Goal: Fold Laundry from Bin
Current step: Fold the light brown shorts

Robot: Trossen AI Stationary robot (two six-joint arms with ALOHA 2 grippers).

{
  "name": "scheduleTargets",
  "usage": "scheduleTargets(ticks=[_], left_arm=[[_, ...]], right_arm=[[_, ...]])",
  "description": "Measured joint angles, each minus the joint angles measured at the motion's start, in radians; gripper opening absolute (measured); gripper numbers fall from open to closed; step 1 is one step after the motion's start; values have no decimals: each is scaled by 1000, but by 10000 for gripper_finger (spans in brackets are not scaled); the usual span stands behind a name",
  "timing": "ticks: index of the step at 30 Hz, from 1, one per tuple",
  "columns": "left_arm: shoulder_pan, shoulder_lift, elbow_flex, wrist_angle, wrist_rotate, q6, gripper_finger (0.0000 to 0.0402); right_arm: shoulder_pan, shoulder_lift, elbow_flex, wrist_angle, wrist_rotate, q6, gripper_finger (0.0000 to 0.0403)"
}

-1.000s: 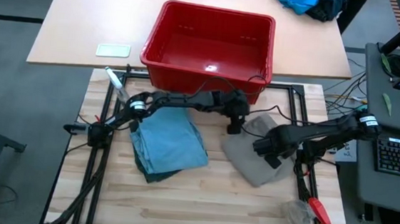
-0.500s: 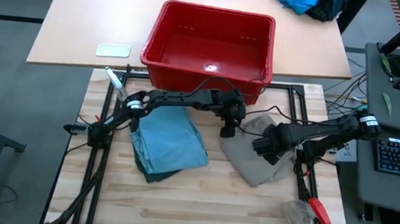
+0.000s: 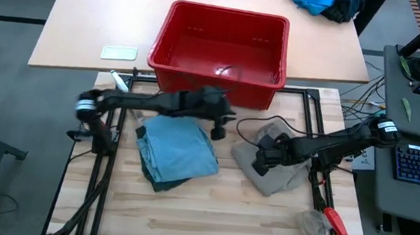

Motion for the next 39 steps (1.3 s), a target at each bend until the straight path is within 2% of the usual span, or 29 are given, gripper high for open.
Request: scheduleTargets(ticks=[4,10,14,18,22,26,29,32,39], left_arm=[[-52,-167,-196,117,-89,-66,59],[-139,-308,-369,211,-198,-136,59],[-193,-355,-423,221,-305,-169,59],[-233,-368,-459,220,-397,-194,59],[-248,-355,-468,220,-414,-260,59],[-248,-337,-468,213,-431,-342,59],[-265,-308,-469,216,-429,-341,59],[-282,-257,-469,235,-383,-318,59],[-281,-97,-453,422,-300,-257,59]], right_arm=[[-3,0,-57,143,77,-37,17],[-42,14,-107,353,81,-108,12],[-60,86,-112,460,80,-141,12],[-63,203,-72,586,73,-244,12],[-62,318,9,690,-32,-418,12],[-31,389,91,663,-167,-585,12],[21,394,132,559,-228,-685,12],[63,363,154,446,-214,-681,12],[93,199,168,245,-210,-579,12]])
